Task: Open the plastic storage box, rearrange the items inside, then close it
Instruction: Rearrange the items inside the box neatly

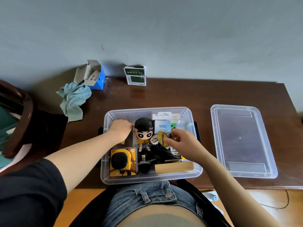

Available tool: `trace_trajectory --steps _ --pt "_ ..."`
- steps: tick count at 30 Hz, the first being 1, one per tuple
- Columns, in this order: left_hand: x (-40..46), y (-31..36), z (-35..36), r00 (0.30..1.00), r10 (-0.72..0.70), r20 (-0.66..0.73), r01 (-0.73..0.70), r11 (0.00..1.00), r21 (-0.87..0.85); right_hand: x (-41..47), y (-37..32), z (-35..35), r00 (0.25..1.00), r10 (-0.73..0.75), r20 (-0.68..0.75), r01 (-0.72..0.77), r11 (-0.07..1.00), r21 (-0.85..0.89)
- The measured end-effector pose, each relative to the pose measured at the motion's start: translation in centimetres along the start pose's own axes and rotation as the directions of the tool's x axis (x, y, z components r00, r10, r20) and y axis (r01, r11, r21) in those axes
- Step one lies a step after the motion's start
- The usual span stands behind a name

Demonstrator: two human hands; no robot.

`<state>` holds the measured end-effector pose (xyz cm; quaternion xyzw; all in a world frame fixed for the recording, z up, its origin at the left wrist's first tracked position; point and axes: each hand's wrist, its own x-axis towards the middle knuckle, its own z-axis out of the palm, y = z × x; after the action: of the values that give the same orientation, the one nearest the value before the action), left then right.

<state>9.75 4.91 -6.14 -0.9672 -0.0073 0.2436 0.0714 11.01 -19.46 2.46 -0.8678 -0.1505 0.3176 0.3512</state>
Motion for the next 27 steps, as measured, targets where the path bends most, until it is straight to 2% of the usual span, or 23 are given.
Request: trace_trajectory --steps 4,8,11,13,15,16,17,18,19,20,21,22,25,27 --pt "-0.3 -0.2 -0.2 0.999 0.035 0.036 -0.038 0.995 0.094 0.2 -0.4 0.1 1.000 -0.012 0.017 0.012 1.000 -0.016" --pt "-0.6 -0.2 -0.3 0.996 0.066 0.061 -0.072 0.993 0.093 0.2 -0.8 -0.2 1.000 -0.011 0.013 0.011 1.000 0.006" --pt "-1.2 -0.5 -1.4 0.997 0.035 0.075 -0.032 0.999 -0.043 0.5 -1.0 -0.1 1.000 -0.012 0.013 0.012 0.999 0.039" --pt "-1.9 -1.0 -2.4 0.997 -0.009 0.072 0.028 0.962 -0.271 0.8 -1.1 0.0 1.000 -0.002 0.017 0.000 0.994 0.105" --pt "-3.0 -1.5 -3.7 0.998 -0.021 0.055 0.047 0.834 -0.549 1.0 -1.7 0.1 0.999 -0.002 0.035 -0.006 0.975 0.220" --pt "-3.8 -1.7 -4.3 0.998 -0.017 0.055 0.051 0.719 -0.693 1.2 -2.2 0.2 0.999 -0.017 0.036 0.007 0.965 0.261" --pt "-4.6 -1.8 -4.9 0.998 0.000 0.067 0.056 0.555 -0.830 1.4 -2.6 0.3 0.999 -0.036 0.028 0.027 0.959 0.283" --pt "-5.6 -1.8 -5.6 0.995 0.040 0.090 0.070 0.347 -0.935 1.7 -3.2 0.5 0.998 -0.060 0.022 0.050 0.953 0.297" --pt "-6.5 -1.8 -6.2 0.989 0.097 0.109 0.094 0.144 -0.985 2.1 -3.9 0.7 0.997 -0.078 0.018 0.068 0.944 0.323" --pt "-7.3 -1.8 -6.6 0.984 0.142 0.110 0.111 0.000 -0.994 2.4 -4.6 0.9 0.995 -0.095 0.019 0.083 0.934 0.346" --pt "-7.9 -1.7 -6.8 0.983 0.159 0.097 0.110 -0.077 -0.991 2.8 -5.3 1.1 0.994 -0.110 0.018 0.097 0.929 0.358" --pt "-8.2 -1.5 -6.9 0.986 0.145 0.081 0.098 -0.112 -0.989 3.2 -5.9 1.2 0.992 -0.124 0.016 0.110 0.927 0.359" --pt "-8.6 -1.6 -6.4 0.997 -0.006 0.083 0.080 -0.204 -0.976 4.1 -7.5 1.3 0.979 -0.198 0.048 0.172 0.929 0.328" --pt "-8.7 -1.9 -6.0 0.990 -0.071 0.119 0.095 -0.274 -0.957 4.7 -8.2 1.1 0.961 -0.267 0.073 0.244 0.940 0.238"
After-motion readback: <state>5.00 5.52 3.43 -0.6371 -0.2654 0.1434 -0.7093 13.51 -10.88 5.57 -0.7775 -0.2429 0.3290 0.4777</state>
